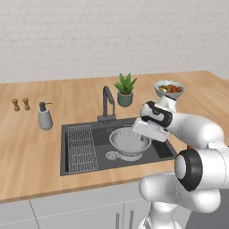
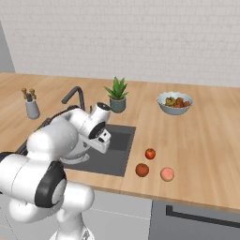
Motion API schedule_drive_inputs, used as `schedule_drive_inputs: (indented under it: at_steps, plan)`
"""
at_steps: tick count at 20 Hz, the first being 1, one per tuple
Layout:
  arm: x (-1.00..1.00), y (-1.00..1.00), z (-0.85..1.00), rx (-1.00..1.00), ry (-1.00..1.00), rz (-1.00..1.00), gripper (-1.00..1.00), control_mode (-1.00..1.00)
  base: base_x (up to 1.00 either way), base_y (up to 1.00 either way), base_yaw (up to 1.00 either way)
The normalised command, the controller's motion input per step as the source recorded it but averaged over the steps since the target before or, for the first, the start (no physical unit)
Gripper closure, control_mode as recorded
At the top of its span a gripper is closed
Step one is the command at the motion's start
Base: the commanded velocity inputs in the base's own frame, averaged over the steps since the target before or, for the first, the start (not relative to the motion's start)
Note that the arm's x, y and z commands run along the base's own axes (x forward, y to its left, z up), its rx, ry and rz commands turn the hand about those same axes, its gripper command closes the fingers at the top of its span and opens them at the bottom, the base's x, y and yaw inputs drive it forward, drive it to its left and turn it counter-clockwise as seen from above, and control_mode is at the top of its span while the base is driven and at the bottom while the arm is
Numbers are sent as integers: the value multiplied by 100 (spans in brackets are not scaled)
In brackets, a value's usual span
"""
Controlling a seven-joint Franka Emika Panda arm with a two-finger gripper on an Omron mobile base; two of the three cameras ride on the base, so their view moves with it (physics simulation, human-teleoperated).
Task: Put the colander in the sink, put the apple, orange, peach in the colander, and turn on the sink faucet and pour water over the colander.
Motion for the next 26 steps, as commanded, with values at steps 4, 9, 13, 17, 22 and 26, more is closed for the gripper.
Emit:
schedule_drive_inputs:
  at_steps: [4,9,13,17,22,26]
  plan:
    - [51,16,-31,0,-1,0,100,-100,0,0,0]
    - [40,14,-39,3,-13,0,100,-100,0,0,0]
    - [34,23,-44,1,-12,0,100,-100,0,0,0]
    - [31,23,-47,0,-4,0,100,-100,0,0,0]
    - [34,6,-49,0,0,0,100,-100,0,0,0]
    - [29,0,-45,0,-1,0,100,-100,0,0,0]
